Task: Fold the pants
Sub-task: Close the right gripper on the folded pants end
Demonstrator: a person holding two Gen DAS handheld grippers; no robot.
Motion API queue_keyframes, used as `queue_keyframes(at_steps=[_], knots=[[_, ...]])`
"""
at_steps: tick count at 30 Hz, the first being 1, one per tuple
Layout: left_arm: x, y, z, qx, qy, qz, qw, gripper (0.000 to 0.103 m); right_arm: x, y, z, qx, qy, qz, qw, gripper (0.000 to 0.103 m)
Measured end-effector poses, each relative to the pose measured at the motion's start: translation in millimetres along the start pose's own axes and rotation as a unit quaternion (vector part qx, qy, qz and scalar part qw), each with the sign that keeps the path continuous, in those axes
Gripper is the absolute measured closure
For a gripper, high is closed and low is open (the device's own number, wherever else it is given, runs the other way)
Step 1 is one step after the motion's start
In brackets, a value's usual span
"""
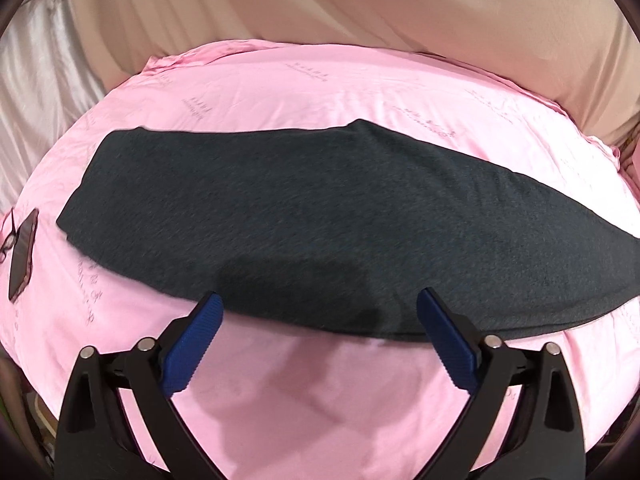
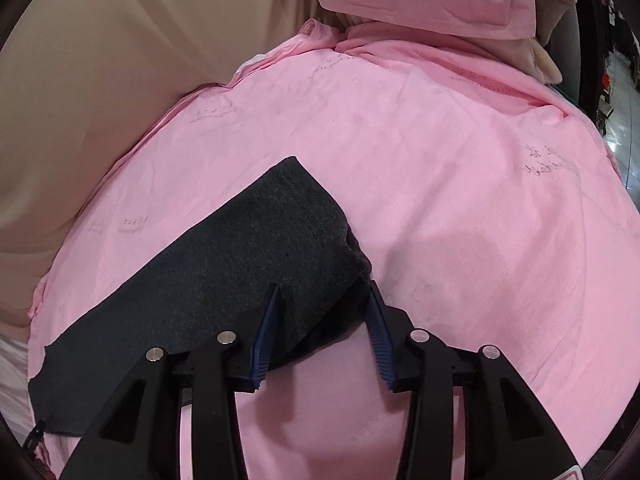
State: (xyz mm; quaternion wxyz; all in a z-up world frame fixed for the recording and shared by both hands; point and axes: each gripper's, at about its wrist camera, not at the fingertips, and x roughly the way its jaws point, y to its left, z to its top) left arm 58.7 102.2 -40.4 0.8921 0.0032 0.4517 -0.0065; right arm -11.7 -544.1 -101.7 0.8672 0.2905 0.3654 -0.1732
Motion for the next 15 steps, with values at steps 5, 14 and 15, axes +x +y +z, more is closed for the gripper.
queue_keyframes(at_steps=[5, 14, 15], knots=[[-3.5, 14.1, -1.4, -0.014, -0.009, 0.003, 0.9999, 0.006, -45.3, 57.9, 13.3, -0.025, -0.042, 0.070, 0.996, 0.094], [-10.0, 53.4, 2.2, -0.053, -0.030, 0.000, 0.9982, 0.006, -59.4, 365.4, -70.7, -0.295, 0.028, 0.288, 0.911, 0.090], [-10.6, 60.4, 0.8, -0.059, -0.031, 0.002, 0.9978, 0.006, -43.5, 389.5, -95.6, -0.323, 0.058, 0.292, 0.898, 0.087]])
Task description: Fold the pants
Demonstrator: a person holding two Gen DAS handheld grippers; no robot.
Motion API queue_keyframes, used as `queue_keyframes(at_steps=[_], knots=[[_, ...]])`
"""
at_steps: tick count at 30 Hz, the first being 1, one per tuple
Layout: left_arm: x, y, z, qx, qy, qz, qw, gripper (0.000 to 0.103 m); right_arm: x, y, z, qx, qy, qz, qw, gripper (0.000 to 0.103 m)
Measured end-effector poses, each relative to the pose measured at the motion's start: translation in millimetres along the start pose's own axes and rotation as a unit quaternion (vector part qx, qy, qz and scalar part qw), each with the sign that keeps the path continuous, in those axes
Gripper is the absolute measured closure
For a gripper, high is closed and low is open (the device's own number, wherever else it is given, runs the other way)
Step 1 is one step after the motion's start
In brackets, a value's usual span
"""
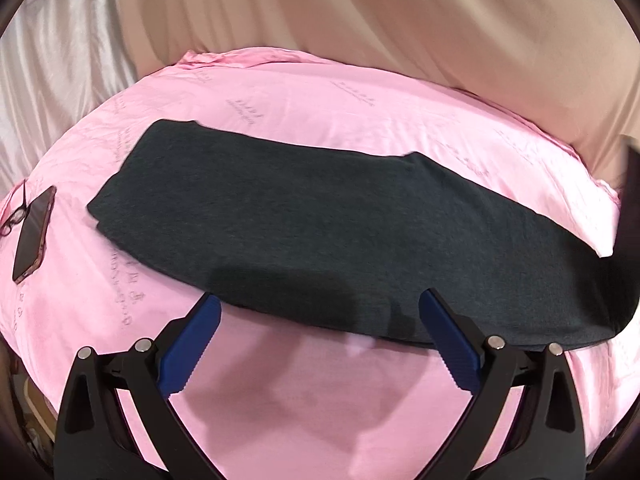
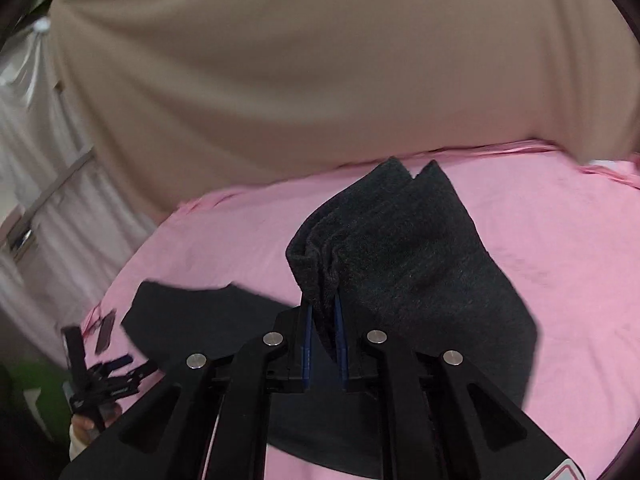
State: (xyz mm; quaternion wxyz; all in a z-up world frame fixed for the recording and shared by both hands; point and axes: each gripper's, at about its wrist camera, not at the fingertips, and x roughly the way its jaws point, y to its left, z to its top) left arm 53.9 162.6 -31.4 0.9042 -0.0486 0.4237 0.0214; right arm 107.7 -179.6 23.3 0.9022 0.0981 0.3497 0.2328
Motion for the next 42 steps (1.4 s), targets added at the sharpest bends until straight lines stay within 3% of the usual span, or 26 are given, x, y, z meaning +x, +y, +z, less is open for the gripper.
queue_keyframes(at_steps=[1, 3, 4, 6, 10, 13, 16, 20, 21, 22, 24, 26, 27, 28, 29, 30, 33, 35, 36, 38, 42], knots=[[-0.5, 6.6, -0.7, -0.005, -0.001, 0.002, 1.0000, 0.006, 35.4, 19.2, -12.1, -0.026, 0.046, 0.001, 0.999, 0.074], [-2.1, 21.8, -1.4, -0.017, -0.001, 0.003, 0.9999, 0.006, 72.7, 40.7, -36.2, -0.065, 0.095, -0.024, 0.993, 0.071], [-4.3, 36.0, -1.2, -0.029, -0.002, 0.001, 0.9996, 0.006, 75.1, 44.7, -43.2, -0.075, 0.098, -0.030, 0.992, 0.071], [-6.4, 60.3, -0.2, -0.053, -0.003, 0.000, 0.9986, 0.005, 50.9, 34.1, -46.5, -0.057, 0.070, -0.041, 0.995, 0.069], [-3.9, 116.8, 5.3, -0.118, -0.012, 0.019, 0.9927, 0.005, -26.0, -21.7, -55.7, 0.019, -0.012, -0.126, 0.992, 0.038], [5.2, 152.1, 14.4, -0.174, -0.024, 0.037, 0.9838, 0.005, -57.0, -72.8, -78.5, 0.091, -0.012, -0.171, 0.981, 0.037], [18.9, 192.9, 21.7, -0.254, -0.025, 0.010, 0.9668, 0.005, -64.5, -110.9, -107.2, 0.168, -0.003, -0.148, 0.975, 0.036], [52.9, 222.4, 26.4, -0.331, 0.005, -0.036, 0.9431, 0.005, -46.0, -124.6, -127.9, 0.202, 0.018, -0.121, 0.972, 0.036], [51.2, 221.1, 29.8, -0.328, -0.007, -0.031, 0.9441, 0.005, -40.2, -124.2, -130.0, 0.203, 0.020, -0.113, 0.972, 0.036], [51.6, 217.8, 35.4, -0.319, -0.014, -0.043, 0.9468, 0.006, -34.4, -123.7, -128.9, 0.204, 0.022, -0.104, 0.973, 0.036], [59.7, 209.9, 38.7, -0.319, -0.011, -0.077, 0.9446, 0.008, -25.0, -115.6, -129.2, 0.196, 0.018, -0.090, 0.976, 0.036], [66.6, 203.3, 41.0, -0.319, -0.007, -0.057, 0.9462, 0.012, -13.5, -109.5, -127.2, 0.187, 0.012, -0.093, 0.978, 0.036], [67.1, 198.4, 42.1, -0.311, -0.009, -0.037, 0.9496, 0.024, -9.4, -106.8, -125.2, 0.181, 0.010, -0.099, 0.978, 0.039], [67.3, 196.3, 43.0, -0.309, -0.007, -0.014, 0.9510, 0.033, -6.3, -104.8, -122.6, 0.174, 0.012, -0.104, 0.979, 0.062], [67.0, 194.1, 43.9, -0.304, 0.000, 0.021, 0.9525, 0.051, -3.1, -104.3, -120.7, 0.171, 0.018, -0.100, 0.980, 0.080], [66.2, 193.2, 43.5, -0.303, 0.004, 0.039, 0.9523, 0.067, -0.9, -103.9, -117.9, 0.177, 0.016, -0.092, 0.980, 0.088], [54.9, 196.0, 41.0, -0.306, 0.001, 0.034, 0.9515, 0.086, -18.0, -103.8, -112.3, 0.157, 0.005, -0.093, 0.983, 0.091], [43.8, 195.2, 38.8, -0.302, -0.004, 0.015, 0.9531, 0.088, -39.0, -106.3, -109.1, 0.147, -0.005, -0.098, 0.984, 0.093], [36.3, 189.6, 38.4, -0.292, -0.008, 0.019, 0.9562, 0.089, -54.8, -111.0, -109.2, 0.139, -0.011, -0.115, 0.983, 0.093], [24.5, 174.4, 38.0, -0.270, -0.011, 0.026, 0.9625, 0.089, -78.2, -123.0, -110.0, 0.146, -0.016, -0.105, 0.984, 0.094], [15.1, 138.7, 29.6, -0.239, 0.005, -0.002, 0.9711, 0.089, -120.7, -142.6, -124.3, 0.130, -0.022, -0.162, 0.978, 0.094]])
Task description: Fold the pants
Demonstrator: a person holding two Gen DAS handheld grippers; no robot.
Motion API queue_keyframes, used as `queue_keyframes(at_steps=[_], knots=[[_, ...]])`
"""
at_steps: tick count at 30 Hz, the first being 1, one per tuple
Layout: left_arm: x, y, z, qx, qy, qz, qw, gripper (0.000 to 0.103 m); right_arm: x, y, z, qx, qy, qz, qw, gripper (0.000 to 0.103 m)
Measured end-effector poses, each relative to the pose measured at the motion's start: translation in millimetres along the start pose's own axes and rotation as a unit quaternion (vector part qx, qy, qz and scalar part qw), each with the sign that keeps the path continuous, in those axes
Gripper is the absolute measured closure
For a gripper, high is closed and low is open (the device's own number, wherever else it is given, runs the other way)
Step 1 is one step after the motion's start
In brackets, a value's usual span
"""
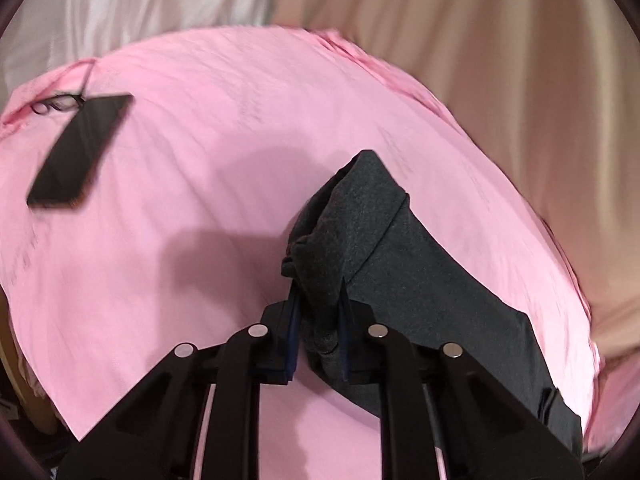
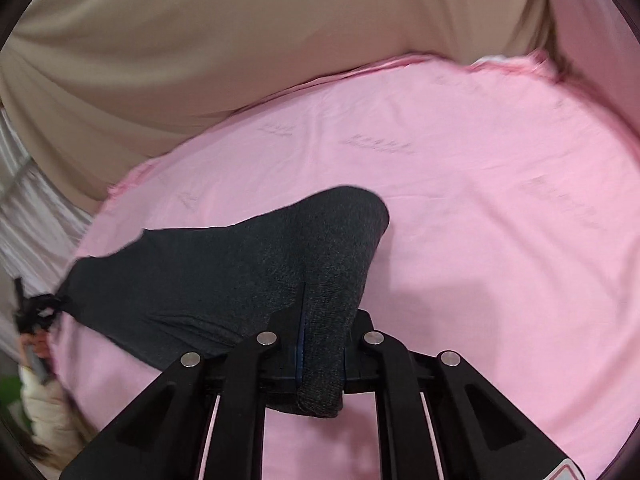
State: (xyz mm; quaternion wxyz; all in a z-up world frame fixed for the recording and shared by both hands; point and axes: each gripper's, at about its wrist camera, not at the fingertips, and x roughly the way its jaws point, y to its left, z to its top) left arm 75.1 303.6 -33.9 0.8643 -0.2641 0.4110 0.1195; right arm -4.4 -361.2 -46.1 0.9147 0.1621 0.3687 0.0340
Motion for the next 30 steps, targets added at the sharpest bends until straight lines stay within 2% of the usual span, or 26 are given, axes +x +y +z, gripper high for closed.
queue_keyframes(at_steps=[2, 6, 7, 9, 10, 11, 12, 13, 15, 17, 20, 21, 22, 25, 28, 29, 30], knots=[[1.5, -7.6, -15.3, 0.009, 0.014, -0.006, 0.9998, 0.088, -9.5, -25.6, -8.6, 0.013, 0.007, -0.015, 1.000, 0.094], [4.6, -10.3, -38.3, 0.006, 0.030, 0.005, 0.9995, 0.087, -2.7, -43.8, -28.3, 0.015, 0.021, -0.021, 0.999, 0.092], [3.8, -11.2, -41.4, 0.012, 0.026, 0.013, 0.9995, 0.087, 2.3, -48.0, -32.3, 0.011, 0.028, -0.043, 0.999, 0.086], [1.0, -11.3, -44.2, 0.018, 0.018, 0.026, 0.9993, 0.084, -8.3, -50.1, -33.9, 0.020, -0.003, -0.133, 0.991, 0.069], [-0.7, -7.9, -42.7, 0.007, 0.021, 0.024, 0.9995, 0.083, -18.3, -42.7, -32.2, 0.015, -0.027, -0.126, 0.992, 0.069], [-2.8, -6.1, -42.0, -0.001, 0.022, 0.023, 0.9995, 0.082, -30.3, -27.0, -29.3, 0.003, -0.052, -0.092, 0.994, 0.069], [-6.2, -3.9, -40.8, -0.008, 0.021, 0.024, 0.9995, 0.082, -35.5, -6.5, -26.2, -0.020, -0.063, -0.064, 0.996, 0.065], [-11.8, -3.4, -40.0, -0.014, 0.013, 0.031, 0.9994, 0.082, -34.0, 12.7, -23.9, -0.045, -0.061, -0.045, 0.996, 0.054], [-22.6, -9.0, -38.7, -0.009, -0.014, 0.055, 0.9983, 0.083, -12.9, 61.7, -25.3, -0.102, -0.029, 0.011, 0.994, 0.049], [-36.5, -19.3, -39.2, 0.005, -0.049, 0.080, 0.9956, 0.083, 20.1, 102.0, -33.3, -0.146, 0.011, 0.058, 0.987, 0.050], [-53.9, -31.6, -44.0, 0.040, -0.068, 0.077, 0.9939, 0.081, 62.4, 133.1, -42.2, -0.185, 0.049, 0.067, 0.979, 0.054], [-57.0, -34.2, -44.8, 0.052, -0.068, 0.072, 0.9937, 0.079, 72.5, 135.8, -43.0, -0.185, 0.058, 0.068, 0.979, 0.063], [-55.6, -35.9, -42.5, 0.057, -0.066, 0.070, 0.9937, 0.077, 83.0, 135.5, -41.3, -0.178, 0.070, 0.078, 0.978, 0.098], [-52.1, -34.9, -40.2, 0.067, -0.061, 0.068, 0.9936, 0.075, 76.9, 136.0, -26.6, -0.152, 0.055, 0.099, 0.982, 0.098], [-46.0, -31.8, -41.3, 0.065, -0.057, 0.060, 0.9945, 0.075, 52.9, 160.4, -19.6, -0.186, 0.023, 0.123, 0.975, 0.097], [-43.7, -32.9, -41.2, 0.066, -0.055, 0.058, 0.9946, 0.075, 61.9, 165.8, -16.5, -0.195, 0.033, 0.130, 0.972, 0.097], [-39.5, -35.1, -41.5, 0.067, -0.051, 0.056, 0.9949, 0.075, 71.7, 169.2, -20.1, -0.210, 0.042, 0.113, 0.970, 0.096]])
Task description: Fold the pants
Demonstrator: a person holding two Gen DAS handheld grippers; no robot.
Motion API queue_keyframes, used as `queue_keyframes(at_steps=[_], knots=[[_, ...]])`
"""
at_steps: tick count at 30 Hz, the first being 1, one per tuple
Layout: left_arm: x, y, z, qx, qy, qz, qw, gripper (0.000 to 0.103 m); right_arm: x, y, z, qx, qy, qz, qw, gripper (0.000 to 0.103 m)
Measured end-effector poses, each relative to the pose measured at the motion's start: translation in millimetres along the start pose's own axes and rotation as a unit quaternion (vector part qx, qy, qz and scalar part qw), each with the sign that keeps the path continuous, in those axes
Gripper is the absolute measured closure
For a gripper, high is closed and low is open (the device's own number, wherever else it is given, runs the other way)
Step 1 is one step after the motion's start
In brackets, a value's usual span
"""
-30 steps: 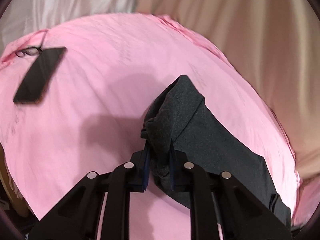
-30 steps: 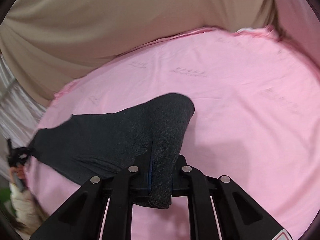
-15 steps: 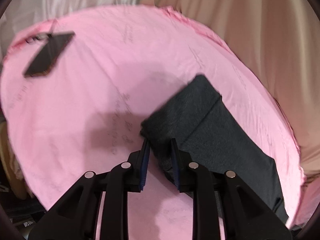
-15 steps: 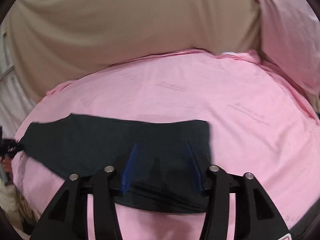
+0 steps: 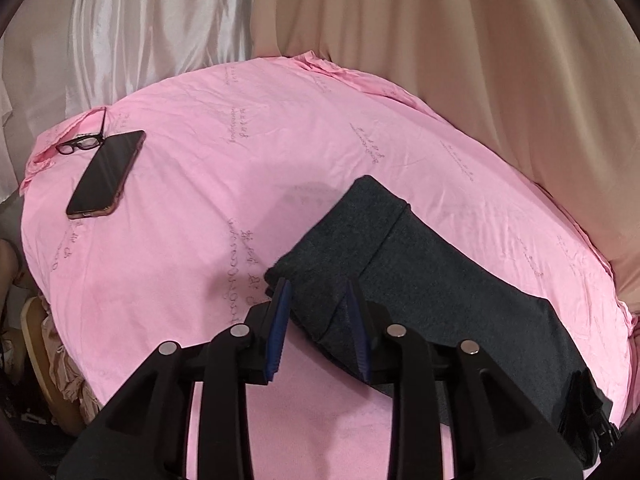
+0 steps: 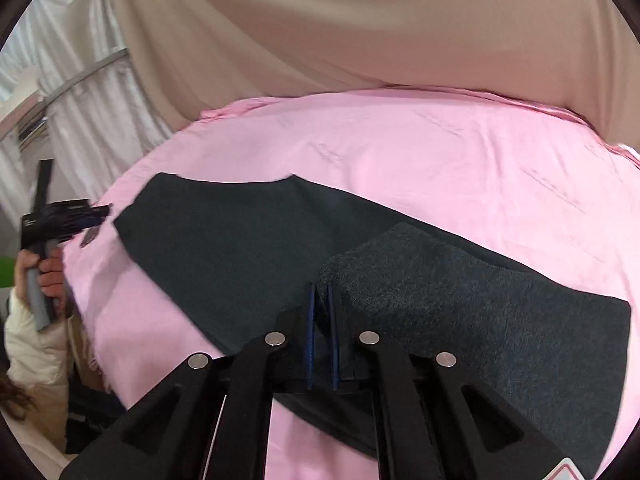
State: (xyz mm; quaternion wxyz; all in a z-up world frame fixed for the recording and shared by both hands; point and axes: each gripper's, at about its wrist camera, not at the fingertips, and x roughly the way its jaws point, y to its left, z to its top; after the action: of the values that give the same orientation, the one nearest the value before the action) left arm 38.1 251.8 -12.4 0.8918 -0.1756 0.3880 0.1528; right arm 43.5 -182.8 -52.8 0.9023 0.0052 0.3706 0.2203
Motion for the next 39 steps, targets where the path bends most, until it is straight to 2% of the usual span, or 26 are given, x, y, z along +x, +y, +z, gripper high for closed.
queue_keyframes(at_steps=[2, 4, 5, 6, 7, 11, 12, 15, 19, 21, 22, 23, 25, 26, 27, 28, 29, 30, 31, 33, 34, 36, 38, 39], knots=[[4.4, -6.6, -2.1, 0.004, 0.009, -0.008, 0.9999, 0.075, 21.9, 0.2, -7.4, -0.031, 0.034, -0.072, 0.996, 0.080], [6.0, -9.3, -3.9, 0.007, 0.013, -0.010, 0.9998, 0.074, 20.1, -0.7, -11.8, -0.032, 0.034, -0.064, 0.997, 0.070], [6.2, -9.9, -4.6, 0.011, 0.013, -0.010, 0.9998, 0.071, 16.1, 0.3, -12.7, -0.036, 0.030, -0.062, 0.997, 0.064], [6.2, -9.8, -4.7, 0.014, 0.012, -0.010, 0.9998, 0.064, 12.5, 3.4, -12.4, -0.045, 0.023, -0.067, 0.996, 0.052], [6.7, -9.5, -5.0, 0.016, 0.011, -0.009, 0.9998, 0.062, 10.3, 4.4, -16.3, -0.054, 0.022, -0.069, 0.996, 0.050], [15.2, -9.5, -5.2, 0.013, 0.019, -0.009, 0.9997, 0.062, 23.1, 4.5, -20.5, -0.068, 0.048, -0.062, 0.995, 0.053], [17.6, -8.5, -5.3, 0.010, 0.022, -0.011, 0.9996, 0.061, 29.5, 2.3, -21.9, -0.067, 0.053, -0.068, 0.994, 0.068], [27.0, -1.8, -4.5, -0.003, 0.035, -0.011, 0.9993, 0.056, 27.0, -4.0, -15.1, -0.038, 0.044, -0.050, 0.997, 0.091], [33.1, 14.8, 1.6, -0.027, 0.044, -0.022, 0.9984, 0.056, 5.8, 12.7, 23.2, -0.026, -0.006, -0.015, 1.000, 0.093], [31.2, 20.4, 5.5, -0.031, 0.034, -0.018, 0.9988, 0.050, 5.0, 29.6, 38.5, -0.030, -0.025, 0.040, 0.998, 0.093], [31.3, 23.1, 6.8, -0.034, 0.034, -0.017, 0.9987, 0.047, 15.6, 37.7, 43.0, -0.036, -0.021, 0.054, 0.998, 0.093], [31.9, 25.1, 7.5, -0.037, 0.035, -0.021, 0.9985, 0.041, 30.7, 45.4, 41.8, -0.049, -0.006, 0.051, 0.997, 0.093], [36.0, 26.8, 8.0, -0.039, 0.043, -0.034, 0.9977, 0.034, 73.8, 55.6, 27.8, -0.076, 0.058, 0.036, 0.995, 0.089], [41.3, 27.4, 7.1, -0.040, 0.053, -0.038, 0.9971, 0.029, 85.3, 55.7, 17.7, -0.072, 0.063, 0.035, 0.995, 0.089], [46.1, 28.0, 6.2, -0.041, 0.061, -0.038, 0.9966, 0.027, 77.8, 55.3, 16.1, -0.066, 0.040, 0.042, 0.996, 0.084], [50.9, 28.6, 4.8, -0.040, 0.070, -0.040, 0.9959, 0.027, 72.1, 54.5, 18.1, -0.059, 0.049, 0.050, 0.996, 0.075], [58.6, 29.7, 3.1, -0.044, 0.083, -0.045, 0.9945, 0.026, 57.4, 50.2, 21.8, -0.044, 0.040, 0.048, 0.997, 0.074], [64.3, 31.0, 1.8, -0.053, 0.092, -0.050, 0.9930, 0.023, 43.3, 44.9, 24.8, -0.033, 0.021, 0.046, 0.998, 0.067], [65.5, 31.3, 1.8, -0.057, 0.084, -0.055, 0.9933, 0.021, 26.9, 36.8, 26.2, -0.022, 0.001, 0.042, 0.999, 0.052], [69.7, 28.0, 4.6, -0.064, 0.081, -0.060, 0.9928, 0.023, -8.7, 14.2, 22.9, 0.007, -0.036, 0.008, 0.999, 0.041], [71.9, 27.2, 6.2, -0.070, 0.078, -0.061, 0.9926, 0.027, -22.8, 0.1, 19.7, 0.024, -0.047, -0.012, 0.999, 0.037], [77.4, 25.6, 9.5, -0.082, 0.074, -0.051, 0.9926, 0.052, -51.4, -33.9, 7.0, 0.072, -0.066, -0.062, 0.993, 0.032], [77.1, 25.4, 11.9, -0.085, 0.062, -0.030, 0.9940, 0.075, -71.6, -67.7, -9.9, 0.123, -0.063, -0.106, 0.985, 0.032], [76.8, 26.0, 13.1, -0.087, 0.060, -0.038, 0.9937, 0.080, -79.8, -79.8, -18.4, 0.148, -0.058, -0.123, 0.980, 0.032]])
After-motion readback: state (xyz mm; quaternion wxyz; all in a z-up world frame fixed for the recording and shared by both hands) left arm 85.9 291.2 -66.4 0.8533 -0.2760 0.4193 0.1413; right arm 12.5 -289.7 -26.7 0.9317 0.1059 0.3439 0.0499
